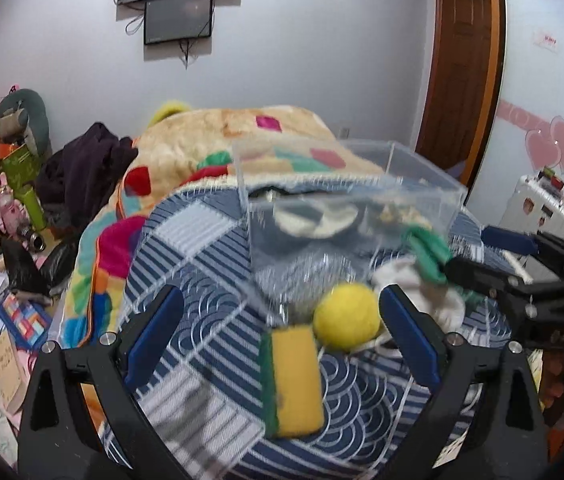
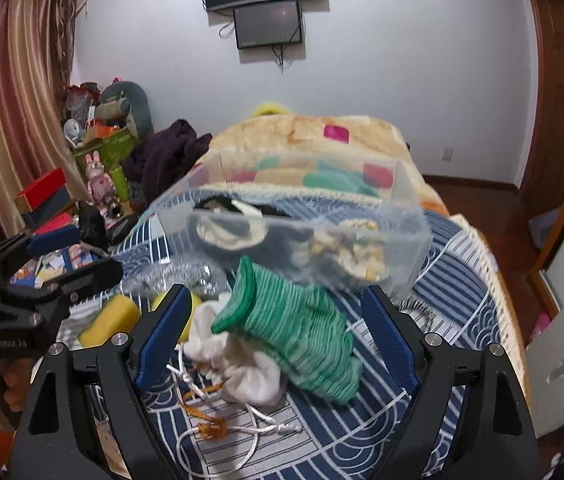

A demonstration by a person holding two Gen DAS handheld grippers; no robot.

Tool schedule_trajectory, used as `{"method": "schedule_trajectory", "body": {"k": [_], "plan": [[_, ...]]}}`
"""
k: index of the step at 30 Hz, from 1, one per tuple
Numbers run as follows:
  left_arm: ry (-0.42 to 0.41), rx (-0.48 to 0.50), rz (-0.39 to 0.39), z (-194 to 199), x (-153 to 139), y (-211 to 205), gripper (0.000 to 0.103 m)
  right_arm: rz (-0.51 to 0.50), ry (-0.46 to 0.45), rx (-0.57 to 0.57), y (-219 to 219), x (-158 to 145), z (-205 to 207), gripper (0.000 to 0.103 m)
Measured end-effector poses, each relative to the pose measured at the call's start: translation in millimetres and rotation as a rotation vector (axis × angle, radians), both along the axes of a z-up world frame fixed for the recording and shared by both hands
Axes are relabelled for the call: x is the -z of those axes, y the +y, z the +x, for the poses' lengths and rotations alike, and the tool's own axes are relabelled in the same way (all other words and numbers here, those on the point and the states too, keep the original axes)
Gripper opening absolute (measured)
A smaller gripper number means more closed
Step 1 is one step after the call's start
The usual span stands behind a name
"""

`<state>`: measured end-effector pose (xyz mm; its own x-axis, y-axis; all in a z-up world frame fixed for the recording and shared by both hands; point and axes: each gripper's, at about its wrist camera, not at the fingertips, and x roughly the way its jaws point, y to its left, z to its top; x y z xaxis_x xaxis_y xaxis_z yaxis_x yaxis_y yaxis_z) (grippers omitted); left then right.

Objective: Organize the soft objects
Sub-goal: 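Grasp the yellow sponge with the left tool while the right tool grasps the green knitted sock, then place the sponge into the clear box with the left tool while the right tool drops the sock in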

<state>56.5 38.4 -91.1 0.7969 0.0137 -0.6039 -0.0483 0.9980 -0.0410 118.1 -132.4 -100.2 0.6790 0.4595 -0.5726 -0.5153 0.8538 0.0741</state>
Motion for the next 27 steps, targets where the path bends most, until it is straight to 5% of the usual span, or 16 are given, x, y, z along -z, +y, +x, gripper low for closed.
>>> {"method": "schedule_trajectory", "body": {"k": [5, 8, 13, 20, 27], "plan": [[0.04, -0.011, -0.004, -9.0, 21.1, -2.7, 0.099, 0.014, 0.042, 0.01, -4.2, 12.5, 1.3, 0.083], [0.047, -0.005, -0.003, -10.5, 26.9, -3.7, 0.098, 0.033, 0.062, 0.004, -8.6, 14.9, 3.3, 0.065], [0.061, 0.021, -0.005, -9.8, 31.3, -8.0, 0.075, 0.035, 0.072, 0.008, -12.3, 16.8, 1.0, 0.037], [0.07, 0.03, -0.016, -11.1, 32.7, -8.9, 0.031, 0.045, 0.053, 0.052, -25.5, 14.4, 0.8, 0.016], [0.02, 0.022, -0.01, -16.9, 20.1, -6.8, 0.029, 0.081, 0.008, 0.092, -43.3, 1.1, -4.7, 0.013]]}}
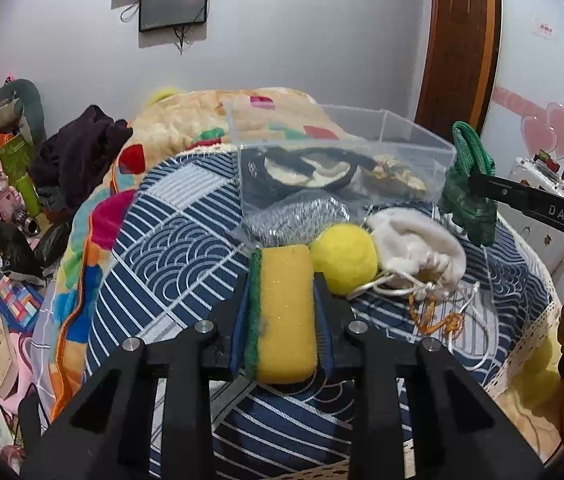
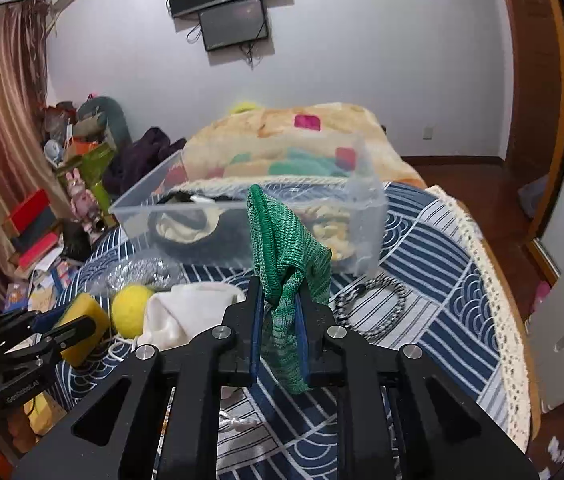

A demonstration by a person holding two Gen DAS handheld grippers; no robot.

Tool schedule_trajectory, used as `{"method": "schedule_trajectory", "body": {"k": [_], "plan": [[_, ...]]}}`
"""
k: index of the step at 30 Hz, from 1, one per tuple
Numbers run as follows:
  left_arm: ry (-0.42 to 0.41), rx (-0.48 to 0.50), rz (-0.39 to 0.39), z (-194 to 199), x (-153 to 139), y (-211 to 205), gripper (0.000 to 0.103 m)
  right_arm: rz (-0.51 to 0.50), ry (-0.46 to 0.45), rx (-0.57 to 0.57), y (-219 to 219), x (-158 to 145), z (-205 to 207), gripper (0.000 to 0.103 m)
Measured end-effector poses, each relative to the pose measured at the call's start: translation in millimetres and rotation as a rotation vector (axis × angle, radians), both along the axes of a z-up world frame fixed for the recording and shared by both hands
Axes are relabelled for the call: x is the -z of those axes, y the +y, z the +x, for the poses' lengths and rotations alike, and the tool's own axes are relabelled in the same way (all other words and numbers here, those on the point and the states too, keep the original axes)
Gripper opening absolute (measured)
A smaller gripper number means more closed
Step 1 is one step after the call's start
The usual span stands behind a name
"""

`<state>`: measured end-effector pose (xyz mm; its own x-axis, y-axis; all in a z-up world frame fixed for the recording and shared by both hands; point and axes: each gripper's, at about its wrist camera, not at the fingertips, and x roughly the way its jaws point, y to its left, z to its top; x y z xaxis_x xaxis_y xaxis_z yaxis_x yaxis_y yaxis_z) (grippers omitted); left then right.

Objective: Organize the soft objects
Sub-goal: 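Place the sponge into the clear box with the left tool while the right tool drops the sock in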

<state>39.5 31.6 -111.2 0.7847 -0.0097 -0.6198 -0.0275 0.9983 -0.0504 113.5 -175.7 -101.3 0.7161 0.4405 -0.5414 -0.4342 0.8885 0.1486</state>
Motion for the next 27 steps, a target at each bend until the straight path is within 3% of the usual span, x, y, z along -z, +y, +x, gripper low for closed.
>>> {"method": "schedule_trajectory", "body": {"k": [18, 27], "plan": [[-0.184, 0.012, -0.007, 48.4, -80.2, 6.5, 0.029, 0.027, -0.159, 0.005, -1.3, -56.5, 5.8, 0.013], [-0.152, 0.028, -0.028, 98.6, -82.0, 2.5, 0.029, -0.011, -0.184, 0.008, 21.1, -63.0, 29.9, 0.013]]}}
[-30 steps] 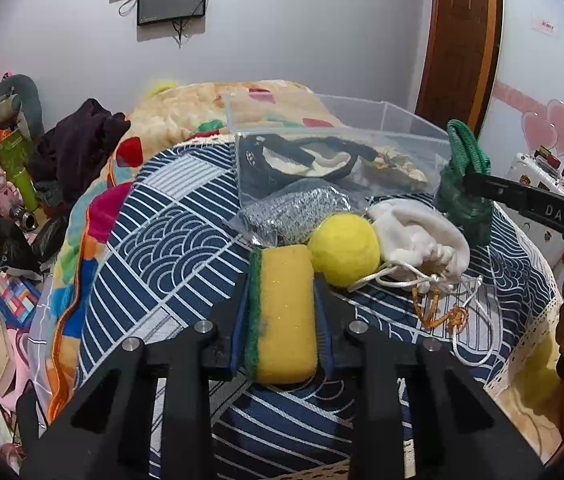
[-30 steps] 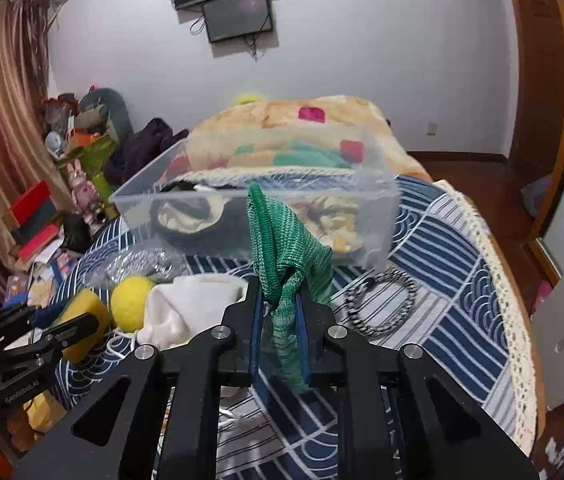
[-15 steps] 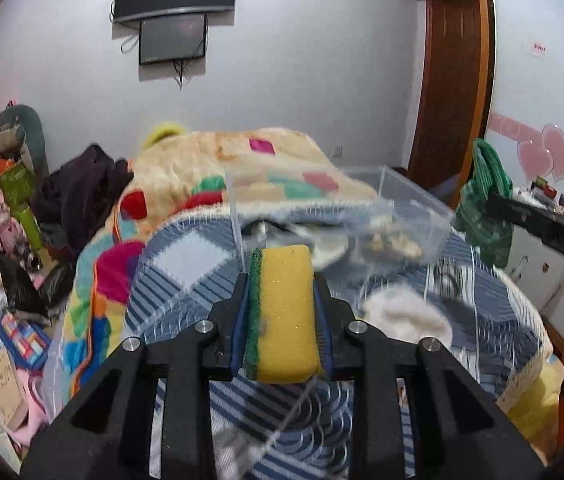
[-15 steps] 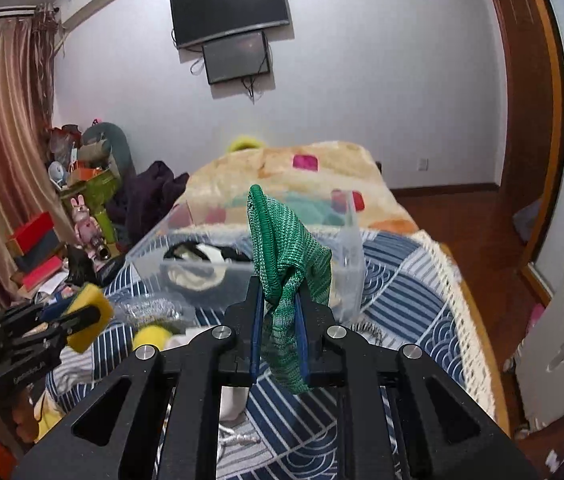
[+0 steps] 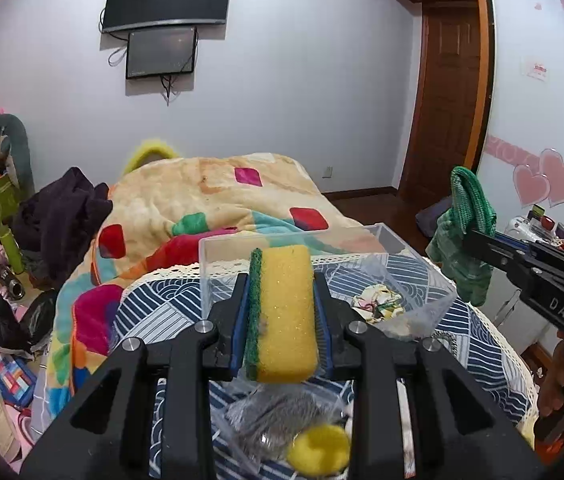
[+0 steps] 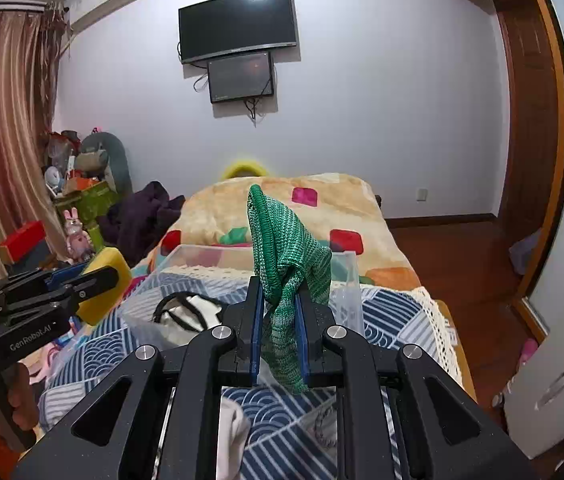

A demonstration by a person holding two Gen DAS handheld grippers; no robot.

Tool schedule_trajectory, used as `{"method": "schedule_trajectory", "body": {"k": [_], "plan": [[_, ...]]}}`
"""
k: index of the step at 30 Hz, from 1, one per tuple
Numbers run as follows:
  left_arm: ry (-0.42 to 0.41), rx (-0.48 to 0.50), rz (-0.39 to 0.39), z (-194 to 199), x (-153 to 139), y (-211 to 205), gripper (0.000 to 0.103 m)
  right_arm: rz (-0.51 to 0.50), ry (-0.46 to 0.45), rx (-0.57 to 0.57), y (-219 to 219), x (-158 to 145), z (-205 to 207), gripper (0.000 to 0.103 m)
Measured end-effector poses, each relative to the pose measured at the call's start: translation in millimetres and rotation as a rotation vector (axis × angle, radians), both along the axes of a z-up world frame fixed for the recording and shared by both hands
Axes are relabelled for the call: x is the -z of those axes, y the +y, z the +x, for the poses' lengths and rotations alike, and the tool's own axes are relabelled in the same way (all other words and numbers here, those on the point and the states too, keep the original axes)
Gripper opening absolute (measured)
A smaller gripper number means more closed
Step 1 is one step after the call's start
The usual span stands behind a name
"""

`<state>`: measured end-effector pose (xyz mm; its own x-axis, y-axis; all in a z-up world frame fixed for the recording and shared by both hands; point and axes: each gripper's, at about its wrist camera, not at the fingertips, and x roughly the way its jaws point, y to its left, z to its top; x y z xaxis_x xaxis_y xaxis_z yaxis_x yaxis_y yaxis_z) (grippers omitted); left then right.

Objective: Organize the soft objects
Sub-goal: 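Place the sponge into the clear box with the left tool while the right tool drops the sock in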

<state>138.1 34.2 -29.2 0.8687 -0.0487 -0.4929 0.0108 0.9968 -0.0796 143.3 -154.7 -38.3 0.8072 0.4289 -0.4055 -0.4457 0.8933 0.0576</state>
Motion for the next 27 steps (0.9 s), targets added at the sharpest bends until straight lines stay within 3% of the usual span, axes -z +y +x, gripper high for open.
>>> {"method": "schedule_trajectory", "body": {"k": [13, 23, 26, 27], "plan": [[0.135, -0.007, 0.044, 63.6, 37.2, -9.0, 0.029, -0.145, 0.115, 0.009, 30.8, 29.9, 47.6, 0.013], [0.199, 0.003, 0.062, 77.5, 56.0, -16.7, 0.029, -0.179, 0.211, -0.047, 35.9, 44.7, 55.8, 0.015], [0.212, 0.012, 0.059, 75.0, 57.0, -17.1, 0.034, -0.165, 0.236, -0.071, 35.4, 44.7, 56.3, 0.023], [0.212, 0.016, 0.055, 73.2, 56.7, -17.1, 0.038, -0.16, 0.241, -0.083, 34.7, 44.2, 54.7, 0.031]]}}
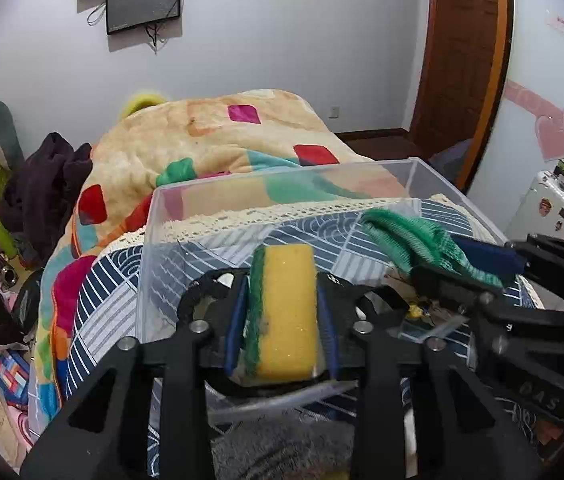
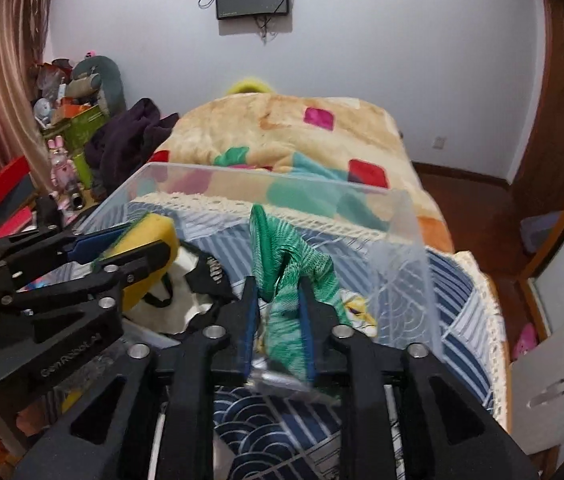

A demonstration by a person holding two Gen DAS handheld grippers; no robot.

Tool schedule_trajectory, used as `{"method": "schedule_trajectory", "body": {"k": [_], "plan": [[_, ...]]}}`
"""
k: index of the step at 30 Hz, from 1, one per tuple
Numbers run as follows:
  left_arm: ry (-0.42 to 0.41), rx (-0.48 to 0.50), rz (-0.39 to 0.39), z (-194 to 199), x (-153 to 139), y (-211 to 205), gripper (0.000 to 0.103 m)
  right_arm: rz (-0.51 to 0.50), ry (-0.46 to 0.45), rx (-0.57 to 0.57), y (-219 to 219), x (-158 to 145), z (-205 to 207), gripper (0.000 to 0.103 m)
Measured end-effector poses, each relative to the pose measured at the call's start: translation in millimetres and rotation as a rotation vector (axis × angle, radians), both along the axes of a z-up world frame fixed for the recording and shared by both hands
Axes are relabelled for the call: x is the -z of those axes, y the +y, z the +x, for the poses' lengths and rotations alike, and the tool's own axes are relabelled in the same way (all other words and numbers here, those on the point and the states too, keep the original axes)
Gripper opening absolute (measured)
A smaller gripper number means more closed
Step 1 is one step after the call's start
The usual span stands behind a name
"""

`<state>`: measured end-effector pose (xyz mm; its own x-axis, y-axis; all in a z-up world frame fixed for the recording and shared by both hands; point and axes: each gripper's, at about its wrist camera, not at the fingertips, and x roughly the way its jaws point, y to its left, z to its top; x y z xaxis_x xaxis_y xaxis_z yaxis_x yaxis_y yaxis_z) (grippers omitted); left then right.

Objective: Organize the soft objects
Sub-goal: 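Place the sponge into the clear box with the left tool while the right tool drops the sock in, then grasp the bagged silver mesh scrubber with the left tool while the right tool grasps the braided bracelet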

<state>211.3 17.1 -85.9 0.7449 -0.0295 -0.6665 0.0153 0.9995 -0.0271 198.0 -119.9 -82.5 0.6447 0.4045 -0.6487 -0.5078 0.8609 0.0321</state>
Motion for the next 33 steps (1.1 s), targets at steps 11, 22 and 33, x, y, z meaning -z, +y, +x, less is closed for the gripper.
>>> {"method": "schedule_trajectory", "body": {"k": [11, 22, 33], "plan": [[-0.083, 0.007, -0.028, -31.6, -27.5, 10.4, 0.056, 0.027, -0.048, -0.006, -13.4, -14.5, -17.7, 0.053], [-0.164, 0.027, -0.034, -77.6, -46.1, 14.7, 0.073, 0.111, -0.131, 0.053, -49.5, -40.0, -42.0, 0.068], [-0.044, -0.008, -0.033, -87.3, 0.8, 32.1, 0.074, 0.05, -0.011, 0.125, -71.4, 15.2, -39.7, 0.068]]}}
